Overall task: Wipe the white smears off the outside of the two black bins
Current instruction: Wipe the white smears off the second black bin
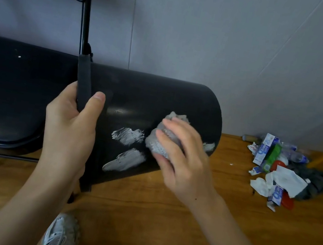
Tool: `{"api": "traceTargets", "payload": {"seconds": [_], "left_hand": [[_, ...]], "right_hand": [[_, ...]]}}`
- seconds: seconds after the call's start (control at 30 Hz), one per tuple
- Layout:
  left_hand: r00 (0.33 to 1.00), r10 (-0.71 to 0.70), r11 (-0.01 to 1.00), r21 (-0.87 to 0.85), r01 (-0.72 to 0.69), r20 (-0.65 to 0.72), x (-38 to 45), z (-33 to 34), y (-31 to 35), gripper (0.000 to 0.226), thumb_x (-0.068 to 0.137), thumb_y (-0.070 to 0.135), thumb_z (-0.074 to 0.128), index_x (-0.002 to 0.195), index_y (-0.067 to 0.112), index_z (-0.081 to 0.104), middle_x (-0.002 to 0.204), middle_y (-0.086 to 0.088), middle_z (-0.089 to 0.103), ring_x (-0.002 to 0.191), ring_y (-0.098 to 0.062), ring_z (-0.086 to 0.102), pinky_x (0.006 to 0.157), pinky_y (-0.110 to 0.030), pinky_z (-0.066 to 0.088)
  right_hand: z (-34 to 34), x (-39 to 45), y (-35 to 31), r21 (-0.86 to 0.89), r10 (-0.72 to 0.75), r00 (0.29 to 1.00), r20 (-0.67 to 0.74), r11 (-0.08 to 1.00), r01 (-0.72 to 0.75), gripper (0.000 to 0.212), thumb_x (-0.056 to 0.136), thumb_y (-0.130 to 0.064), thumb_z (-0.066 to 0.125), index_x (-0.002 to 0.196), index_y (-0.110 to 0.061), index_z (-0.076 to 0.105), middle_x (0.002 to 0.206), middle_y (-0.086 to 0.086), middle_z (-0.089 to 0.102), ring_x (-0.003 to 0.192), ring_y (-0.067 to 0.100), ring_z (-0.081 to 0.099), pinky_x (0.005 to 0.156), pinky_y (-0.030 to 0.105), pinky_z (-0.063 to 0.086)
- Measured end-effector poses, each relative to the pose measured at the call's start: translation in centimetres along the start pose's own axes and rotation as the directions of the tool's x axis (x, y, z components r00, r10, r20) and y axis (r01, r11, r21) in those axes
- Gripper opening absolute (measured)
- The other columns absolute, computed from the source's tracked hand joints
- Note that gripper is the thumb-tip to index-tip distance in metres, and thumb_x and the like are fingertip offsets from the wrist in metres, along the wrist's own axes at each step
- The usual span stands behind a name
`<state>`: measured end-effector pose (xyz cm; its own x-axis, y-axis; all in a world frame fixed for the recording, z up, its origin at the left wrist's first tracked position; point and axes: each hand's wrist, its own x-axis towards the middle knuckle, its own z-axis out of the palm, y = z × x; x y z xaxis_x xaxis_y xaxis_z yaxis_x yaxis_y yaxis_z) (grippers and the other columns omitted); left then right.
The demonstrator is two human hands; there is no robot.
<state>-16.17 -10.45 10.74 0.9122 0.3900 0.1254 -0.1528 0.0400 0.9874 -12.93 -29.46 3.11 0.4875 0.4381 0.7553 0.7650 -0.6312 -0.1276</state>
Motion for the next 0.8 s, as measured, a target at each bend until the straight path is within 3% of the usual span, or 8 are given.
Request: {"api": "traceTargets", "payload": {"seconds": [0.17,0.37,0.53,0.67,0.8], "left_hand": [[1.000,0.019,1.000,0.021,-0.019,-0.007,0.0,0.1,-0.1,0.017,0.098,0.021,0.050,0.093,0.032,0.062,0.092,0.005,0.068,0.094,-0.018,0.066,0.087,-0.044,0.054],[0.999,0.036,0.998,0.044,-0.035,-0.018,0.1,-0.4,-0.1,0.019,0.098,0.021,0.050,0.091,0.034,0.063,0.090,0.007,0.068,0.094,-0.017,0.066,0.088,-0.046,0.054],[0.998,0.064,0.996,0.062,-0.063,-0.015,0.3,-0.5,-0.1,0.016,0.098,0.022,0.051,0.094,0.034,0.061,0.091,0.009,0.068,0.092,-0.014,0.066,0.085,-0.042,0.055],[0.997,0.076,0.994,0.079,-0.078,0.027,0.0,-0.1,-0.1,0.019,0.098,0.022,0.049,0.093,0.037,0.059,0.093,0.008,0.067,0.094,-0.014,0.065,0.086,-0.043,0.054],[0.997,0.080,0.994,0.073,-0.082,0.023,0.2,0.0,0.0,0.019,0.098,0.021,0.049,0.094,0.037,0.059,0.094,0.010,0.067,0.094,-0.011,0.065,0.085,-0.040,0.055]], "right_hand": [[0.0,0.4,0.0,-0.052,0.107,0.991,-0.079,0.992,-0.112,0.027,0.100,-0.025,0.051,0.123,-0.011,0.055,0.131,0.017,0.047,0.129,0.032,0.044,0.113,0.024,0.035],[-0.2,-0.3,-0.3,-0.125,-0.106,0.993,0.050,0.986,0.112,0.018,0.096,-0.011,0.061,0.108,-0.003,0.072,0.124,0.016,0.051,0.123,0.031,0.050,0.105,0.029,0.045],[-0.3,0.1,0.3,-0.170,0.003,1.000,-0.013,0.985,-0.005,0.016,0.093,-0.009,0.065,0.105,-0.001,0.073,0.118,0.023,0.062,0.122,0.032,0.051,0.105,0.031,0.046],[0.6,0.6,-1.5,-0.157,-0.099,0.995,0.003,0.983,0.098,0.017,0.093,-0.010,0.066,0.106,-0.001,0.073,0.115,0.022,0.065,0.121,0.031,0.053,0.103,0.030,0.047],[0.4,1.5,-1.1,-0.118,0.065,0.992,-0.108,0.990,-0.078,0.020,0.094,-0.013,0.063,0.106,-0.001,0.073,0.117,0.023,0.063,0.121,0.031,0.052,0.101,0.030,0.049]]}}
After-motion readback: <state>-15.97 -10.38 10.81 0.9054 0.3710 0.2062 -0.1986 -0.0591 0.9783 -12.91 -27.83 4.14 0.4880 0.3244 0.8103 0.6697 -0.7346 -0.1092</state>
